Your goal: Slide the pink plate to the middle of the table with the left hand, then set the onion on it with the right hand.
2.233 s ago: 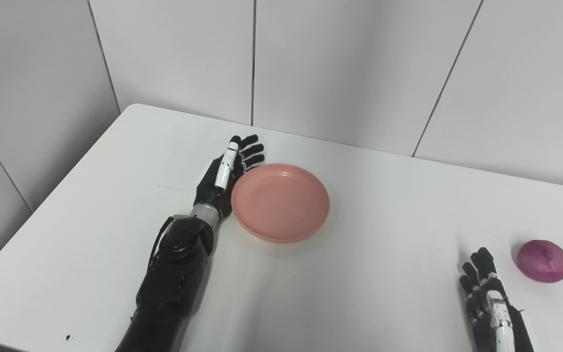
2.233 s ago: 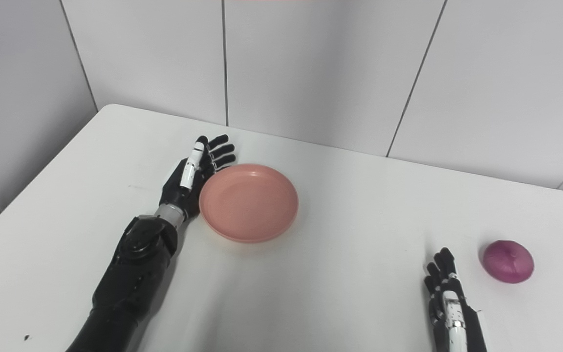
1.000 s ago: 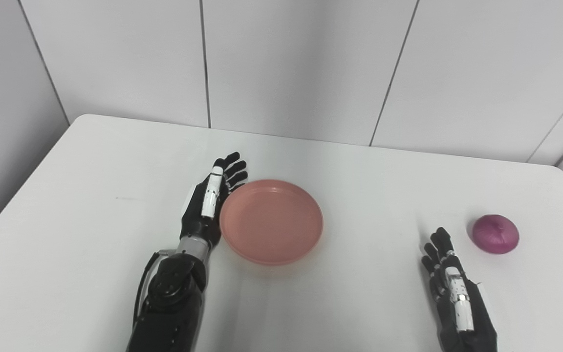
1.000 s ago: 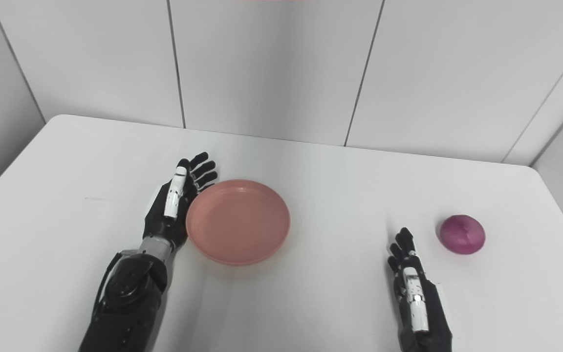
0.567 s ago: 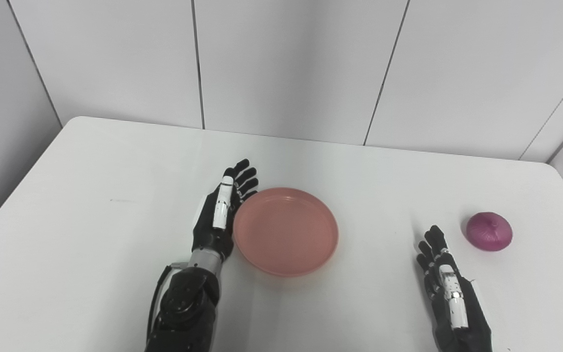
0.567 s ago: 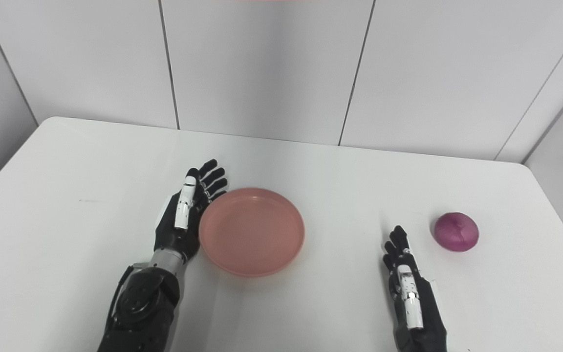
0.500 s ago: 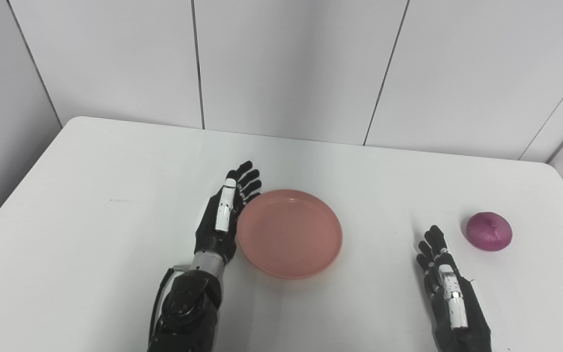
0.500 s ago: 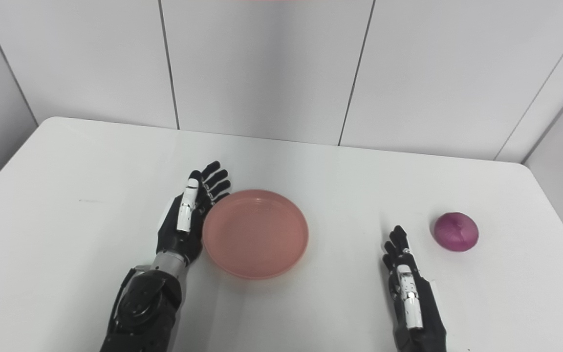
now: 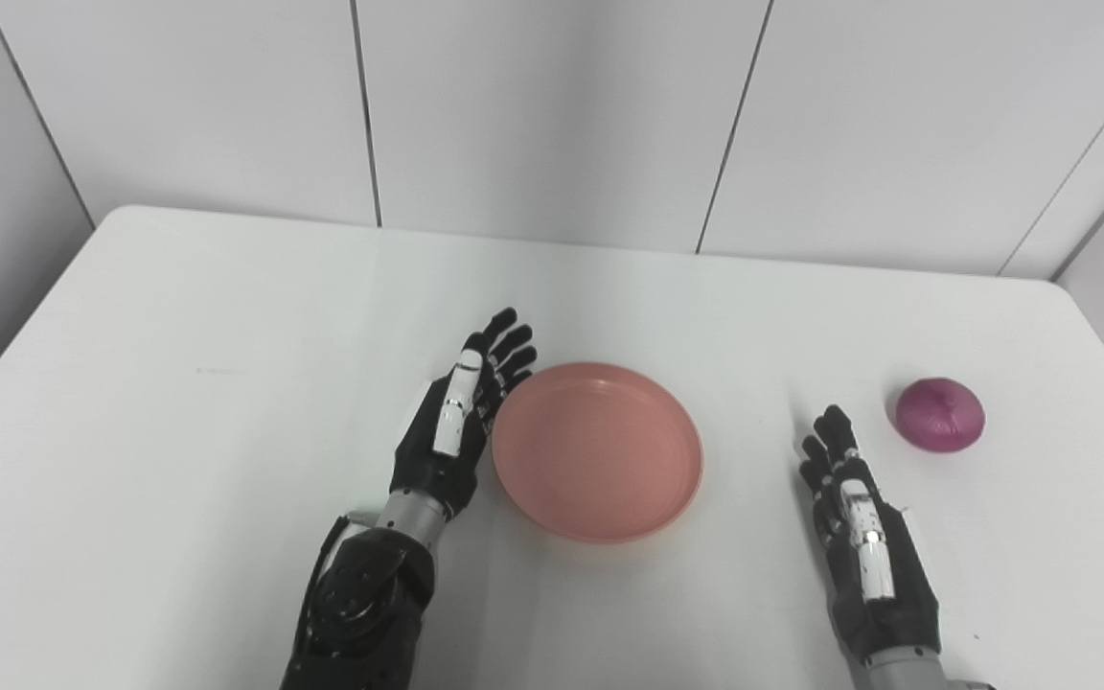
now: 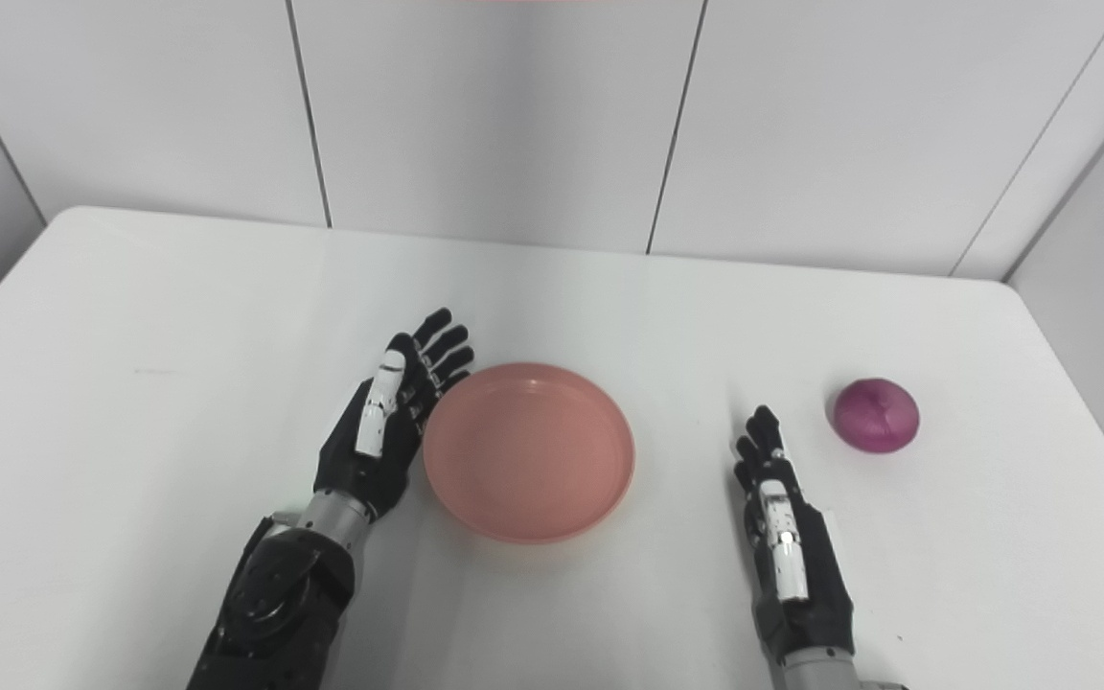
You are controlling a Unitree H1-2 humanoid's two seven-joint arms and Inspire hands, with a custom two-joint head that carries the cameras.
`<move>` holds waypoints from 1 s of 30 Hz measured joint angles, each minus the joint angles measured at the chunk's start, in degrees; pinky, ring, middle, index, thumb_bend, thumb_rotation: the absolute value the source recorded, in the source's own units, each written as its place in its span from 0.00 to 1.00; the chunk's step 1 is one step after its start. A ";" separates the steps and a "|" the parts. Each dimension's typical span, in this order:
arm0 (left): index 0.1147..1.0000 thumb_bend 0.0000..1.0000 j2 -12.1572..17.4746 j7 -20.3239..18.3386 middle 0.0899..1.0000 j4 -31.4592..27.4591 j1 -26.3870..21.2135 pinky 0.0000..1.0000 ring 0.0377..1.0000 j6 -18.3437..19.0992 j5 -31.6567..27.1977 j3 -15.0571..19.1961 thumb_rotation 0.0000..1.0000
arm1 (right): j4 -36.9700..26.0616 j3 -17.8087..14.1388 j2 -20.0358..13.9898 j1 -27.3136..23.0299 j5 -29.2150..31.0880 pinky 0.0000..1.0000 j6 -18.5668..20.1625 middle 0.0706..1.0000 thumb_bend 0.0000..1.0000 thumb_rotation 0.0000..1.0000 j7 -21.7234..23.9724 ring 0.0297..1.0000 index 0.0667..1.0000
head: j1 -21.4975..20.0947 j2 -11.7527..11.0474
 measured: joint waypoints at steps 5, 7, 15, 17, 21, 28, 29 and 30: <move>0.91 0.48 -0.06 -0.42 0.93 -1.14 1.06 0.93 0.93 0.21 -0.01 -0.17 1.00 | -0.06 0.18 0.00 0.02 -0.01 1.00 0.00 1.00 0.23 1.00 -0.10 1.00 1.00 | -0.70 0.09; 0.91 0.48 -0.07 -0.42 0.93 -1.10 1.06 0.93 0.93 0.20 -0.01 -0.12 1.00 | -0.04 0.24 0.04 0.02 0.00 1.00 0.00 1.00 0.24 1.00 -0.10 1.00 1.00 | -0.70 0.09; 0.91 0.49 -0.22 -0.45 0.93 0.64 0.54 0.94 0.93 -1.17 0.01 0.37 1.00 | 0.00 0.28 0.17 0.02 0.00 1.00 0.00 1.00 0.24 1.00 -0.22 1.00 1.00 | -1.50 0.00; 0.91 0.49 -0.23 -0.43 0.93 1.12 0.17 0.94 0.93 -1.40 0.03 0.49 1.00 | -0.01 0.31 0.20 0.03 -0.02 1.00 0.00 1.00 0.25 1.00 -0.25 1.00 1.00 | -1.67 0.00; 0.91 0.48 -0.26 -0.33 0.93 1.80 -0.33 0.93 0.93 -2.07 0.05 0.65 1.00 | -0.04 0.43 0.20 0.01 -0.69 1.00 -0.12 1.00 0.29 1.00 -0.32 1.00 1.00 | -2.02 -0.17; 0.90 0.47 -0.29 -0.36 0.92 3.05 -1.16 0.94 0.93 -2.75 0.03 0.80 1.00 | -1.28 1.01 -0.03 0.01 -5.53 1.00 -0.26 1.00 0.52 0.88 -1.67 1.00 1.00 | -3.16 0.18; 0.90 0.47 -0.31 -0.36 0.92 3.05 -1.17 0.94 0.93 -2.75 0.03 0.80 1.00 | -1.47 1.13 -0.23 -0.04 -6.37 1.00 -0.27 1.00 0.52 0.89 -1.85 1.00 1.00 | -3.51 0.26; 0.90 0.47 -0.33 -0.36 0.92 3.04 -1.17 0.94 0.93 -2.75 0.02 0.80 1.00 | -1.67 1.23 -0.35 -0.05 -7.18 1.00 -0.27 1.00 0.52 0.87 -2.01 1.00 1.00 | -3.52 0.26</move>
